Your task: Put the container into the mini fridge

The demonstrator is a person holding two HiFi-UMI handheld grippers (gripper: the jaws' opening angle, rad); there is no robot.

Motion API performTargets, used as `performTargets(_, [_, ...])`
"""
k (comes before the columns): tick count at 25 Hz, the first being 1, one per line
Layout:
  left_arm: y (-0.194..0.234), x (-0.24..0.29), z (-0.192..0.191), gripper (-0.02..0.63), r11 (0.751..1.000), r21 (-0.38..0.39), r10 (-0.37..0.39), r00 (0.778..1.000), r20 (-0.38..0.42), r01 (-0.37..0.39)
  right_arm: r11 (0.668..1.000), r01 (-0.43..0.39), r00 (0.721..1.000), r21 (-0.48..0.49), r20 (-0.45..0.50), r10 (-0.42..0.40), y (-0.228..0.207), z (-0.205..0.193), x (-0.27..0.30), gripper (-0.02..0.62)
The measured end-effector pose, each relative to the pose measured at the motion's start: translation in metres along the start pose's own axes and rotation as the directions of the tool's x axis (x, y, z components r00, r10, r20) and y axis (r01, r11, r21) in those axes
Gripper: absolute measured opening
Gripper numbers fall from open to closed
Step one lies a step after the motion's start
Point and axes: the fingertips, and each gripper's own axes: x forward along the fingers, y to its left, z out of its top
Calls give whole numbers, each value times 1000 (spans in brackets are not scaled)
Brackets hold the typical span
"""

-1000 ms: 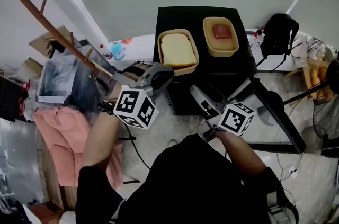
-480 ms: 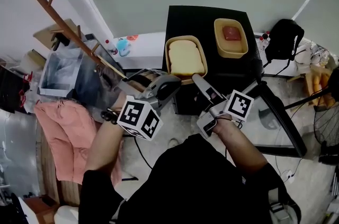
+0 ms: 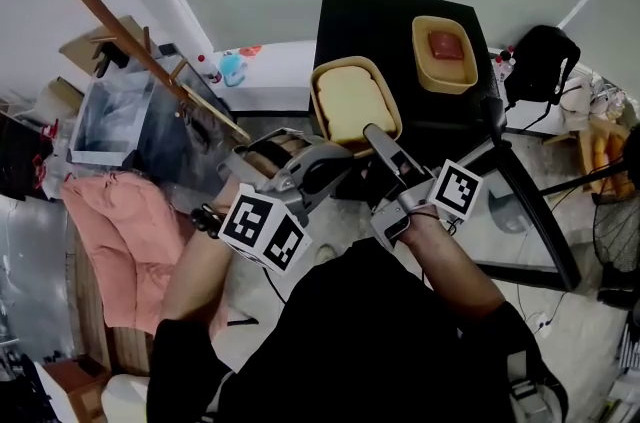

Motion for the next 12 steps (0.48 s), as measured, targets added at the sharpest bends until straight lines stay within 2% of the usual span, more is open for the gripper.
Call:
performTargets(4, [-5, -4, 0, 35, 998, -42, 37, 999, 28, -36, 998, -48, 999, 28, -3, 48, 1, -4, -6, 232])
performTargets(6, [-9, -8, -2, 44, 993, -93, 81, 996, 47, -77, 998, -63, 998, 18, -7, 63, 1, -7, -11, 230])
performTargets(7, [-12, -11, -2, 69, 986, -135, 103, 992, 66, -94, 997, -71, 997, 11, -13, 71, 2, -9, -14, 229])
performTargets(10, [-19, -20, 1, 112, 948, -296, 163, 976, 142, -115, 996, -92, 995, -3, -33, 92, 3, -16, -23, 229])
performTargets(12, [-23, -25, 1, 113, 923, -363, 198, 967, 158, -130, 995, -103, 994, 0, -38, 103, 4, -19, -30, 227])
